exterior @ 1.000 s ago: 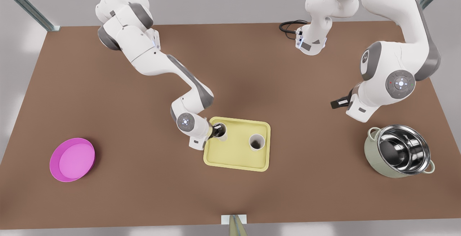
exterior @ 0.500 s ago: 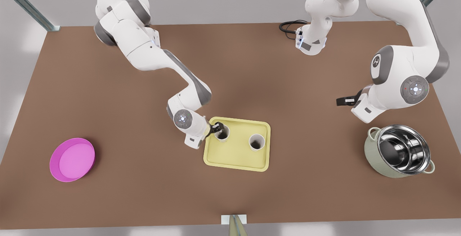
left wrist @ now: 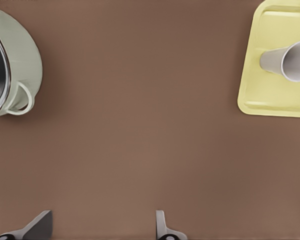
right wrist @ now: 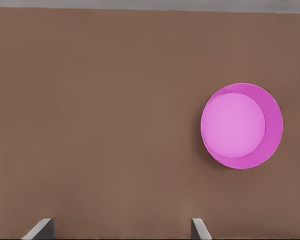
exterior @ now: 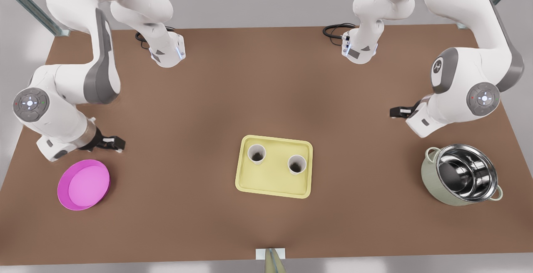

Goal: Use both arms to respectively pick up the white IKEA cups from the middle-left and middle-right positions, then place the white IKEA cups onto the middle-middle tray, ensuring that the cups remain upright and do not tip over

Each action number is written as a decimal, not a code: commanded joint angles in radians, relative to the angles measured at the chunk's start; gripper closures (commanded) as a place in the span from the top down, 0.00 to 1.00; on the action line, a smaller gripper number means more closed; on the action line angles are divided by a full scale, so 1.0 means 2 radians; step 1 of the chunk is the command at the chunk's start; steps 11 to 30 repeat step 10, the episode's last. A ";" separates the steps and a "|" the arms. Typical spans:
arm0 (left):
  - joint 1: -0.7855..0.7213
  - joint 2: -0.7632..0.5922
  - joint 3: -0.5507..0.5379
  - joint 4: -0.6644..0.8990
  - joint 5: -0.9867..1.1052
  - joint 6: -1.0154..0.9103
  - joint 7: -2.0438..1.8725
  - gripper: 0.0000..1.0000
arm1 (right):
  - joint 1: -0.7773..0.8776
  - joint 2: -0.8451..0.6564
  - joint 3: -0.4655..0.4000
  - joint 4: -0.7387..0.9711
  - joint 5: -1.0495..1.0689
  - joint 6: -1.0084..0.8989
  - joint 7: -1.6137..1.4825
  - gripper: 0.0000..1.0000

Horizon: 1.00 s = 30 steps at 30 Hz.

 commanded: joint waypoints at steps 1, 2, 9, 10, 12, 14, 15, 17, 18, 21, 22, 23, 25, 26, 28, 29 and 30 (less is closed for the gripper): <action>0.000 -0.001 0.000 0.002 0.000 -0.014 0.044 1.00 | 0.000 -0.019 -0.001 -0.006 0.004 -0.083 -0.093 1.00; 0.000 -0.001 -0.001 0.002 0.000 -0.016 0.044 1.00 | 0.000 -0.023 -0.001 -0.009 0.005 -0.083 -0.093 1.00; 0.000 -0.005 -0.019 0.023 0.003 -0.043 0.039 1.00 | 0.000 -0.052 -0.001 -0.027 0.002 -0.083 -0.094 1.00; 0.001 -0.005 -0.018 0.023 0.002 -0.043 0.040 1.00 | 0.000 -0.052 -0.001 -0.027 0.002 -0.084 -0.094 1.00; 0.001 -0.005 -0.018 0.023 0.002 -0.043 0.040 1.00 | 0.000 -0.052 -0.001 -0.027 0.002 -0.084 -0.094 1.00; 0.001 -0.005 -0.018 0.023 0.002 -0.043 0.040 1.00 | 0.000 -0.052 -0.001 -0.027 0.002 -0.084 -0.094 1.00; 0.001 -0.005 -0.018 0.023 0.002 -0.043 0.040 1.00 | 0.000 -0.052 -0.001 -0.027 0.002 -0.084 -0.094 1.00; 0.001 -0.005 -0.018 0.023 0.002 -0.043 0.040 1.00 | 0.000 -0.052 -0.001 -0.027 0.002 -0.084 -0.094 1.00; 0.001 -0.005 -0.018 0.023 0.002 -0.043 0.040 1.00 | 0.000 -0.052 -0.001 -0.027 0.002 -0.084 -0.094 1.00; 0.001 -0.005 -0.018 0.023 0.002 -0.043 0.040 1.00 | 0.000 -0.052 -0.001 -0.027 0.002 -0.084 -0.094 1.00; 0.001 -0.005 -0.018 0.023 0.002 -0.043 0.040 1.00 | 0.000 -0.052 -0.001 -0.027 0.002 -0.084 -0.094 1.00; 0.001 -0.005 -0.018 0.023 0.002 -0.043 0.040 1.00 | 0.000 -0.052 -0.001 -0.027 0.002 -0.084 -0.094 1.00; 0.001 -0.005 -0.018 0.023 0.002 -0.043 0.040 1.00 | 0.000 -0.052 -0.001 -0.027 0.002 -0.084 -0.094 1.00; 0.001 -0.005 -0.018 0.023 0.002 -0.043 0.040 1.00 | 0.000 -0.052 -0.001 -0.027 0.002 -0.084 -0.094 1.00; 0.001 -0.005 -0.018 0.023 0.002 -0.043 0.040 1.00 | 0.000 -0.052 -0.001 -0.027 0.002 -0.084 -0.094 1.00; 0.001 -0.005 -0.018 0.023 0.002 -0.043 0.040 1.00 | 0.000 -0.052 -0.001 -0.027 0.002 -0.084 -0.094 1.00; 0.001 -0.005 -0.018 0.023 0.002 -0.043 0.040 1.00 | 0.000 -0.052 -0.001 -0.027 0.002 -0.084 -0.094 1.00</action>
